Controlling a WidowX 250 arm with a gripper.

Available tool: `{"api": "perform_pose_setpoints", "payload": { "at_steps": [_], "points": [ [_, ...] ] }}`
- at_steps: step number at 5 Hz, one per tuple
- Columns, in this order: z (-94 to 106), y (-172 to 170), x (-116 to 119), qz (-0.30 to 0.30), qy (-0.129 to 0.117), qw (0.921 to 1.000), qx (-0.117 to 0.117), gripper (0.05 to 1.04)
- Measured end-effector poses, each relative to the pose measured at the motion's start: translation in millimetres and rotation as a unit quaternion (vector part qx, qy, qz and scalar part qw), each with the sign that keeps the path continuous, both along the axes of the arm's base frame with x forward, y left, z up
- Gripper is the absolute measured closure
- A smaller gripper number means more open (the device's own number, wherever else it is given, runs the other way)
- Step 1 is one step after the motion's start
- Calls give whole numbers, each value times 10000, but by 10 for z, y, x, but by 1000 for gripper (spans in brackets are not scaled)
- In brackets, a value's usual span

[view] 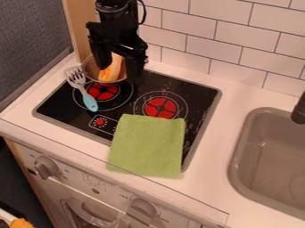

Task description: Move the cloth to the top right of the burner

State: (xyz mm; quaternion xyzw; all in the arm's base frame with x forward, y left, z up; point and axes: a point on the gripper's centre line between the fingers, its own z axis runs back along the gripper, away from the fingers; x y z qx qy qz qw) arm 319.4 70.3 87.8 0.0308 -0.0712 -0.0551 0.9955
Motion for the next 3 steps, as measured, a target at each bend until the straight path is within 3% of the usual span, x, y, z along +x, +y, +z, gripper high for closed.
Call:
{"api": "perform_pose_setpoints", "payload": {
  "at_steps": [1, 2, 3],
  "points": [
    [-129, -22, -51, -8, 182, 9998, -27, 83],
    [-376, -276, -293, -263, 474, 9985, -73, 83],
    [-487, -444, -426, -500, 545, 9972, 86, 83]
  ]
}}
